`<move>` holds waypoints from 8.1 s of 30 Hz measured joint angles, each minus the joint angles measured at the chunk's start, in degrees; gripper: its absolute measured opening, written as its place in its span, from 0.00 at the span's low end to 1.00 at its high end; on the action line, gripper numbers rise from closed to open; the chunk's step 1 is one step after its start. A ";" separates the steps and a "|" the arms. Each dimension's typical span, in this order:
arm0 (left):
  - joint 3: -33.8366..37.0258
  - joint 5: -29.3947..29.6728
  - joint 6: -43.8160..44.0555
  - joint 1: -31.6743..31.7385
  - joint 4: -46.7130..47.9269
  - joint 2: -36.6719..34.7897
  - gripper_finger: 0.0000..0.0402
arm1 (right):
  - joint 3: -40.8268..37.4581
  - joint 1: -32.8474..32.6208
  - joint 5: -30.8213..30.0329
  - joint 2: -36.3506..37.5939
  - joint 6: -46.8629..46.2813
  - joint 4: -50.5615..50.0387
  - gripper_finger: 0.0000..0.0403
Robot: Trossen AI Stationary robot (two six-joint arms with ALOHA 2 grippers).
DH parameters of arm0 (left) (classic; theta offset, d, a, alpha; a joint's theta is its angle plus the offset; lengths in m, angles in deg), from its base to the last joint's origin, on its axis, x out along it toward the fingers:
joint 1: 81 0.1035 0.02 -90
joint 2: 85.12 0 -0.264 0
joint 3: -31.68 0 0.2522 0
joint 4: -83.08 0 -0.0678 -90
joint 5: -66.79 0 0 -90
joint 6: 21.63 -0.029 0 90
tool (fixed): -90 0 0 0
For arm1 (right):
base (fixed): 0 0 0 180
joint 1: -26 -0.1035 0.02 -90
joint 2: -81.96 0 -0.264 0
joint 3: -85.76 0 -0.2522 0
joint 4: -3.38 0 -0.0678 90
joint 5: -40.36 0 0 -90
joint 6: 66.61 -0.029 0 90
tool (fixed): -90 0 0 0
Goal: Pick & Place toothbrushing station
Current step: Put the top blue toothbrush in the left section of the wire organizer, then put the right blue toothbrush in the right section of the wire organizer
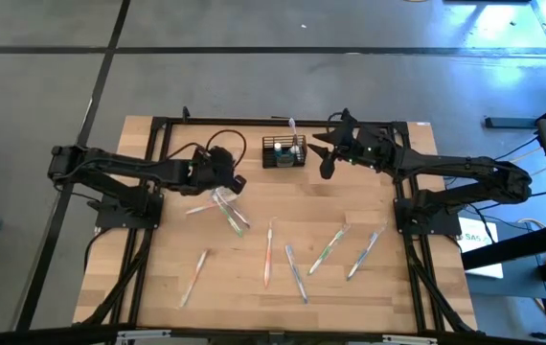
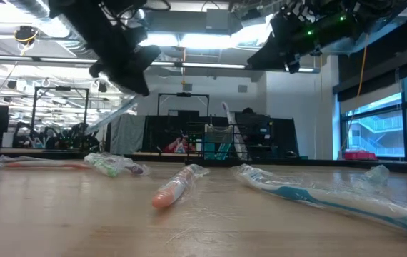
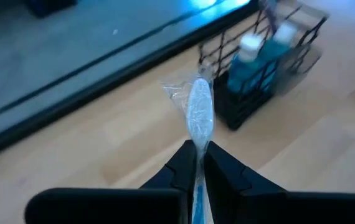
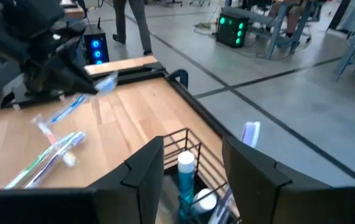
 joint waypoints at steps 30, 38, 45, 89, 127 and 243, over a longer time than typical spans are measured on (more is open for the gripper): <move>13.50 -14.61 -29.28 7.46 -58.91 0.22 0.05 | 0.00 -1.00 0.00 0.00 -0.11 -0.12 0.41; 16.20 -19.81 -31.43 9.99 -68.04 0.94 0.05 | 0.00 -1.00 0.00 0.00 -0.13 -0.10 0.41; 16.20 -24.77 -33.43 12.31 -80.58 9.47 0.05 | 0.00 -1.01 0.00 0.00 -0.16 0.08 0.41; 7.85 -33.40 -34.33 20.27 -97.15 29.58 0.05 | 0.00 -1.03 0.00 0.00 -0.11 0.03 0.41; 7.15 -33.23 -30.13 21.69 -89.81 34.26 0.05 | 0.00 -1.02 0.02 0.00 -0.37 0.01 0.41; 7.19 -29.90 -35.32 6.58 -34.68 0.42 0.42 | 0.00 -29.01 17.16 0.00 -66.74 -47.78 0.41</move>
